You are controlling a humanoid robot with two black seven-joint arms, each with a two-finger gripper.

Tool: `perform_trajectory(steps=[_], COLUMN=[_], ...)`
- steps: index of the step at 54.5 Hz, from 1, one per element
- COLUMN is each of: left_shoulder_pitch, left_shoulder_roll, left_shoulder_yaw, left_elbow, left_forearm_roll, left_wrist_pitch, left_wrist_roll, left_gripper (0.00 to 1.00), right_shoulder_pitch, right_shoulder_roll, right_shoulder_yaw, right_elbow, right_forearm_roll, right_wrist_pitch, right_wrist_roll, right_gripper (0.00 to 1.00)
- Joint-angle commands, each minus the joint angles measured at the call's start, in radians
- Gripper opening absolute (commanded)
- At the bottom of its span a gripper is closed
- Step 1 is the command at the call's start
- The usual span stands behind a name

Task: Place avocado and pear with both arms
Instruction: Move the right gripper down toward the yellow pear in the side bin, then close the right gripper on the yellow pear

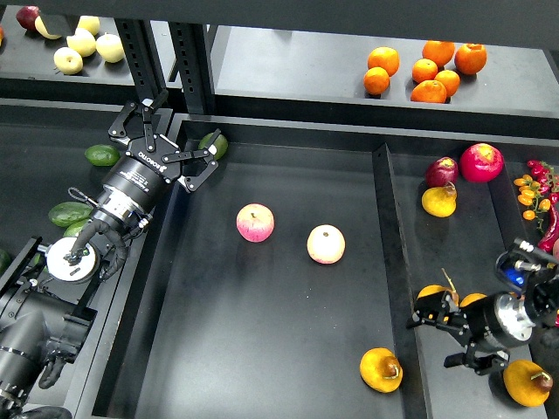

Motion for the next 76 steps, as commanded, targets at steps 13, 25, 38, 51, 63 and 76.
perform_trajectory(steps=[13,25,38,51,63,76], left_shoulder_pitch=[0.0,0.0,0.0,0.002,0.003,0.008], left_shoulder_roll=[0.0,0.0,0.0,0.0,0.0,0.0], left_shoulder_yaw=[0.0,-0.002,0.0,-0.002,-0.002,-0.002], left_elbow=[0.005,0.002,0.002,-0.001,-0.003,-0.01], left_forearm_roll=[0.0,0.0,0.0,0.0,-0.002,0.0], left_wrist_pitch=[0.0,0.0,0.0,0.0,0.0,0.0], left_wrist_roll=[0.0,0.0,0.0,0.0,0.0,0.0], left_gripper=[1.0,1.0,1.0,1.0,1.0,1.0], right_shoulder_pitch=[-0.026,-0.039,-0.056,-0.092,-0.123,-0.137], right_shoulder_roll=[0.107,0.149,0.192,0.216,0.236,0.256], right_shoulder_yaw=[0.013,0.019,0.027,0.078,0.118,0.16], right_elbow=[-0.083,-0.126,-0.168,-0.188,-0.194,-0.203], right_forearm_roll=[-0.032,-0.036,-0.039,-0.091,-0.11,-0.13], right_wrist_pitch=[0.0,0.0,0.0,0.0,0.0,0.0], right_wrist_roll=[0.0,0.0,0.0,0.0,0.0,0.0], right_gripper=[0.99,0.99,0.97,0.92,0.79,0.62])
